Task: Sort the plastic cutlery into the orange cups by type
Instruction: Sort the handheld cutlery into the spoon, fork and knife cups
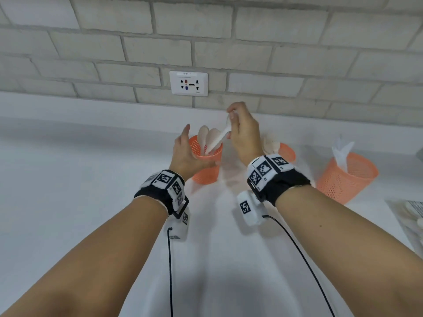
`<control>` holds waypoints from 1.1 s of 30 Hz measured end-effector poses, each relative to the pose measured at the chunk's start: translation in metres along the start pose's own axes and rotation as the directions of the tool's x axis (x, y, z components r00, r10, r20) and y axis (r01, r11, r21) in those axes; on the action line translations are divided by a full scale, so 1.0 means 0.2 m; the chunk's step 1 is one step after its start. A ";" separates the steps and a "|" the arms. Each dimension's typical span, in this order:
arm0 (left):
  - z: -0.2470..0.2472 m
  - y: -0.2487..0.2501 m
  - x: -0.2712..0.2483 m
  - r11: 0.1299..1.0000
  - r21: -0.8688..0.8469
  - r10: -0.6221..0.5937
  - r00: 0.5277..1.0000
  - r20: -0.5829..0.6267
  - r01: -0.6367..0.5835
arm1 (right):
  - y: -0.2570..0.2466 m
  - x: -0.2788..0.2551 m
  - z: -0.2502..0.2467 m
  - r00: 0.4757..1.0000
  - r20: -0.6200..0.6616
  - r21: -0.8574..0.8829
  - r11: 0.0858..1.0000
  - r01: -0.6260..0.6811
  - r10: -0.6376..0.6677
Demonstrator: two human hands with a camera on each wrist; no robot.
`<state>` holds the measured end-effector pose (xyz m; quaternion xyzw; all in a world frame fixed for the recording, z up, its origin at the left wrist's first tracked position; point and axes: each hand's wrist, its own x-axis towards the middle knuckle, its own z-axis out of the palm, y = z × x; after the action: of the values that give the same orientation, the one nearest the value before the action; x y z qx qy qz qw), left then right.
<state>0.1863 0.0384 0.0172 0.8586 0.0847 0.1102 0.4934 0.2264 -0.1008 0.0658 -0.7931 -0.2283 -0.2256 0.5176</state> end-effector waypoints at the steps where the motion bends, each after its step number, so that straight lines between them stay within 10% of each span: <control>1: 0.02 -0.01 0.01 1.000 -0.019 -0.012 1.000 0.011 0.012 | 0.01 -0.01 0.02 0.998 0.059 -0.033 0.999 -0.005 0.007; 8: 0.07 -0.02 -0.01 0.999 -0.039 0.000 1.000 -0.005 0.000 | 0.07 -0.10 0.09 0.930 0.358 -0.482 0.869 0.111 0.080; 16: 0.03 0.09 -0.14 0.982 0.048 0.186 0.967 -0.177 -0.180 | -0.14 -0.13 -0.19 0.949 0.307 -0.340 0.940 0.032 0.078; 20: 0.09 0.28 -0.28 0.904 -0.044 0.385 0.854 -0.350 -0.425 | -0.22 -0.18 -0.52 0.753 0.550 -0.512 0.858 -0.038 0.361; 24: 0.32 0.46 -0.47 0.949 -0.025 0.315 0.943 0.105 -0.314 | -0.12 -0.33 -0.80 0.590 0.515 -0.696 0.705 -0.134 0.621; 28: 0.57 0.51 -0.67 0.946 0.289 -0.074 0.766 0.638 -0.148 | 0.05 -0.49 -1.07 0.493 0.335 -0.842 0.489 -0.225 0.803; 33: 0.80 0.53 -0.82 0.871 0.489 -0.343 0.651 0.678 -0.051 | 0.10 -0.72 -1.26 0.458 0.195 -0.916 0.328 -0.232 0.867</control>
<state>0.0750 -0.1885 0.0134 0.9089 -0.0299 -0.3164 0.2700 0.0942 -0.3585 0.0575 -0.9752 0.0444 0.2145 0.0311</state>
